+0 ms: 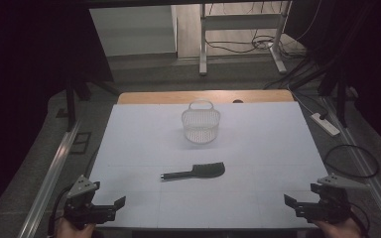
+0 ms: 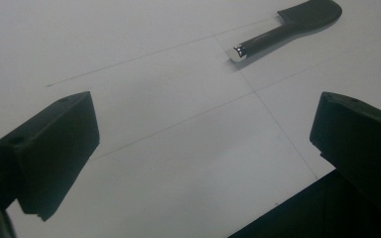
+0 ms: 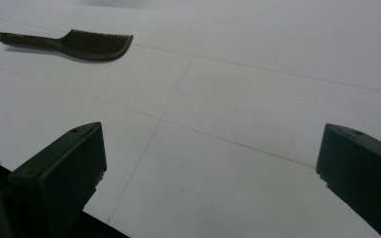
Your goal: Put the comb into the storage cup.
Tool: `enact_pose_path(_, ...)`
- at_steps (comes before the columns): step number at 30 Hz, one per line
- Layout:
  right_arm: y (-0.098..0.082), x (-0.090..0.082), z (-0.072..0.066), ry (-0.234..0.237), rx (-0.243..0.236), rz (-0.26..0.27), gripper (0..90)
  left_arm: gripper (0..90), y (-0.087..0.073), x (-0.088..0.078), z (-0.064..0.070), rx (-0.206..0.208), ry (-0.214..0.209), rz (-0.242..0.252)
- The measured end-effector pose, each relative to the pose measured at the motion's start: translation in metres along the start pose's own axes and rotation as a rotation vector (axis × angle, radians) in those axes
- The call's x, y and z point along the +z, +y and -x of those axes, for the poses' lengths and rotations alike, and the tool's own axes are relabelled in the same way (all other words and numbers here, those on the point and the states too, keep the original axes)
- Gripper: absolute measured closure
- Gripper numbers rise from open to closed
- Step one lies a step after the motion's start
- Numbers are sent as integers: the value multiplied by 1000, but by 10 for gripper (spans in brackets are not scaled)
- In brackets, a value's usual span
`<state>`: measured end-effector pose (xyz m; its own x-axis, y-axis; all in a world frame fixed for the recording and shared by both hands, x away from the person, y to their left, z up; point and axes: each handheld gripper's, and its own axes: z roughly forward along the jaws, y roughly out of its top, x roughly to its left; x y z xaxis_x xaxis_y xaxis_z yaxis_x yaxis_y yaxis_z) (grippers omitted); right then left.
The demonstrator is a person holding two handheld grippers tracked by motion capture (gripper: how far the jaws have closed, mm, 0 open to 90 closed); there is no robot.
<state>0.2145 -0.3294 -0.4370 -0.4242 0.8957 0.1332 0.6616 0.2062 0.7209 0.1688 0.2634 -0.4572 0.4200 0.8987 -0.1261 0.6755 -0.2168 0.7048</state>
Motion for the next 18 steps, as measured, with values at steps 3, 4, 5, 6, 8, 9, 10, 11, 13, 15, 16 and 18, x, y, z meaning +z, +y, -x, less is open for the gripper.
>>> enact_pose_path(3,0,-1,-1,-4,-3,5,0,0,0,0,0,9,-5,-4)
enact_pose_path(4,0,-1,-1,-6,-7,2,0,0,0,0,0,9,-5,-4)
enact_pose_path(5,0,0,-2,-6,-11,0,0,0,0,0,0,7,-7,-4)
enact_pose_path(6,0,0,-2,-9,-18,-4,0,0,0,0,-1,2,-14,-5)
enact_pose_path(8,0,0,-4,-10,-30,-8,0,0,0,0,-2,-3,-19,-4)
enact_pose_path(9,0,0,-4,-9,-32,-9,0,0,-1,0,-2,-6,-20,-2)
enact_pose_path(10,0,1,-4,-8,-36,-8,0,0,-1,0,-2,-8,-22,-1)
enact_pose_path(11,0,1,-4,-8,-36,-8,0,0,-1,0,-2,-8,-22,-1)
enact_pose_path(13,1,1,-5,-7,-39,-11,0,0,0,0,-2,-5,-23,-4)
enact_pose_path(15,1,1,-4,-6,-39,-14,0,0,0,0,-2,-1,-26,-6)
enact_pose_path(16,1,2,-5,-5,-41,-14,0,0,0,0,-2,-2,-28,-8)
enact_pose_path(18,1,2,-5,-8,-46,-15,0,0,0,0,-2,-2,-28,-9)
